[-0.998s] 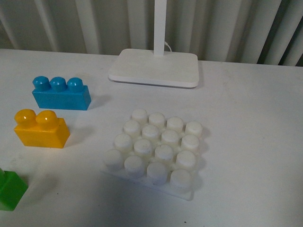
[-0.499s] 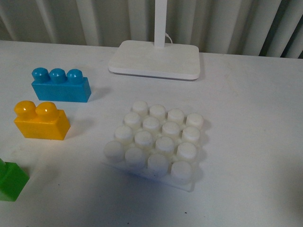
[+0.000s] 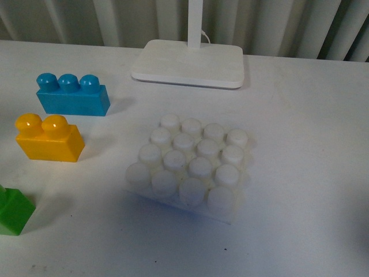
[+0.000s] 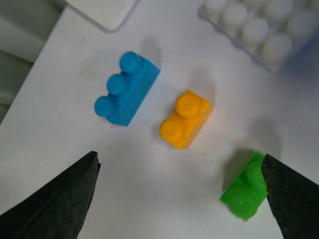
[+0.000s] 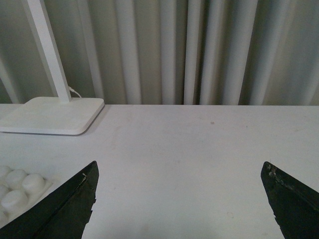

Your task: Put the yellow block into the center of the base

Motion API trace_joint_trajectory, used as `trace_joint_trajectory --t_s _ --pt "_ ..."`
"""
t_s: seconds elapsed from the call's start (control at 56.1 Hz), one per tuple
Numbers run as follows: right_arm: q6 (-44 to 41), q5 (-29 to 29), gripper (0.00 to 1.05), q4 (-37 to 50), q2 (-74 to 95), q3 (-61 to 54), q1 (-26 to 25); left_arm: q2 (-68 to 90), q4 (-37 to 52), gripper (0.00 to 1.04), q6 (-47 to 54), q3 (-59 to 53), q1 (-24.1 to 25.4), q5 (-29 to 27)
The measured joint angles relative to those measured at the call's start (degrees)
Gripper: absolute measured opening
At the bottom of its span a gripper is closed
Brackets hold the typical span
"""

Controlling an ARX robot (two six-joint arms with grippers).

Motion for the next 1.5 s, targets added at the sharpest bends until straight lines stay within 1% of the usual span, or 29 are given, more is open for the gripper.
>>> trace_joint_trajectory --t_s 0.089,0.143,0.285,0.339,0.463,0.731,0.838,1.123,1.141,1.212,1.497 --pt "0.0 0.0 0.96 0.0 0.0 0.0 0.0 5.46 -4.11 0.98 8.83 4.42 -1.42 -4.63" --pt "0.0 -0.02 0.96 0.0 0.0 0.0 0.0 9.99 -6.34 0.98 14.88 7.74 -2.89 -10.03" --pt "0.0 0.0 0.96 0.0 0.0 0.0 0.0 18.32 -7.08 0.98 22.4 14.08 -6.62 -18.25" --pt "0.0 0.0 0.96 0.0 0.0 0.0 0.0 20.15 -7.08 0.98 23.91 15.26 -7.45 -19.93" --pt "0.0 0.0 0.96 0.0 0.0 0.0 0.0 23.63 -6.6 0.98 25.42 16.44 -9.2 -21.31" --pt "0.0 0.0 0.96 0.0 0.0 0.0 0.0 30.25 -6.32 0.98 26.12 17.59 -14.95 -22.23" --pt "0.0 0.0 0.96 0.0 0.0 0.0 0.0 31.95 -5.9 0.98 26.71 18.25 -15.54 -23.65" --pt "0.0 0.0 0.96 0.0 0.0 0.0 0.0 34.34 -6.64 0.98 26.69 18.93 -15.82 -24.17" --pt "0.0 0.0 0.96 0.0 0.0 0.0 0.0 34.53 -6.69 0.97 26.71 18.95 -15.91 -24.17" --pt "0.0 0.0 0.96 0.0 0.0 0.0 0.0 34.91 -6.62 0.83 26.69 18.99 -16.04 -24.17" --pt "0.0 -0.02 0.96 0.0 0.0 0.0 0.0 35.54 -8.63 0.4 26.67 19.02 -15.78 -25.03"
